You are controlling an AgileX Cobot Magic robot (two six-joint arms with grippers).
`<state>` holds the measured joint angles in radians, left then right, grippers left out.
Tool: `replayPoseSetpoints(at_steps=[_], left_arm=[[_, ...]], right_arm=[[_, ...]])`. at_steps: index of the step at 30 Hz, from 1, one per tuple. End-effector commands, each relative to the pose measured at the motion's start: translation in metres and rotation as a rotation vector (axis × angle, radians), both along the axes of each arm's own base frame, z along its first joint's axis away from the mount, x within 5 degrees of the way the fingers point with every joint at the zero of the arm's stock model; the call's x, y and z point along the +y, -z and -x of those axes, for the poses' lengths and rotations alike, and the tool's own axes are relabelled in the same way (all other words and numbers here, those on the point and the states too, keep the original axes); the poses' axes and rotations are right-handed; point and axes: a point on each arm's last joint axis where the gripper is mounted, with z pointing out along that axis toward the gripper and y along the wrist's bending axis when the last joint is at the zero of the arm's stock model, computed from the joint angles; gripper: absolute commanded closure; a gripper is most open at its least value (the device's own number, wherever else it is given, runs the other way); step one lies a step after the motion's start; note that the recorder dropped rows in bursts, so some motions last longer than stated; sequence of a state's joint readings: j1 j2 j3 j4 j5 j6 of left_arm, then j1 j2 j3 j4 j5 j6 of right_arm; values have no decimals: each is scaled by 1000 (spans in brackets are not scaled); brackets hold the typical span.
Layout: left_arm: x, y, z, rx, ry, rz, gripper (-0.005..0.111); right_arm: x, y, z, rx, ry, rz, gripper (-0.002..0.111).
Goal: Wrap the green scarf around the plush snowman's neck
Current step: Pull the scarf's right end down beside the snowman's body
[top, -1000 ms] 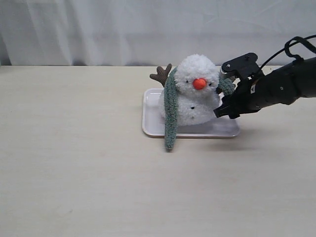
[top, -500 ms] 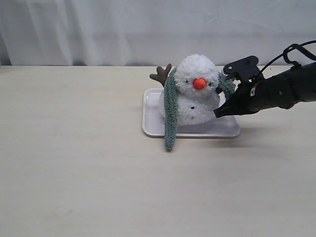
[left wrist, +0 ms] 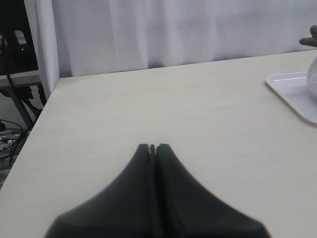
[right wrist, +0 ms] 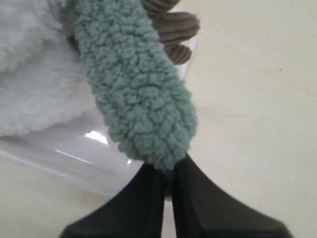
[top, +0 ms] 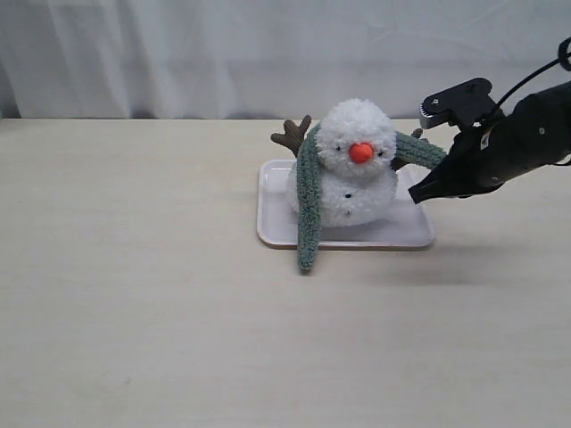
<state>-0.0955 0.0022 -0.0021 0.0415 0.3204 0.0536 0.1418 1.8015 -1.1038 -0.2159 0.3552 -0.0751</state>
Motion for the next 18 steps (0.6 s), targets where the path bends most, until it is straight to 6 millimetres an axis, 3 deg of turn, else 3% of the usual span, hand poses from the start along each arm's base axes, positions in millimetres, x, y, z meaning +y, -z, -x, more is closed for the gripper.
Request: replayPoseSetpoints(at_steps=[1, 5, 12, 18], left_arm=[[0, -1, 0, -12, -1, 5, 107], [0, -1, 0, -12, -1, 5, 107], [0, -1, 0, -12, -1, 5, 107], [0, -1, 0, -12, -1, 5, 107]], right_arm=[[6, -7, 11, 72, -30, -61, 104], [12, 1, 18, 177, -48, -124, 104], [10, 39, 29, 310, -34, -113, 104], [13, 37, 30, 320, -21, -148, 104]])
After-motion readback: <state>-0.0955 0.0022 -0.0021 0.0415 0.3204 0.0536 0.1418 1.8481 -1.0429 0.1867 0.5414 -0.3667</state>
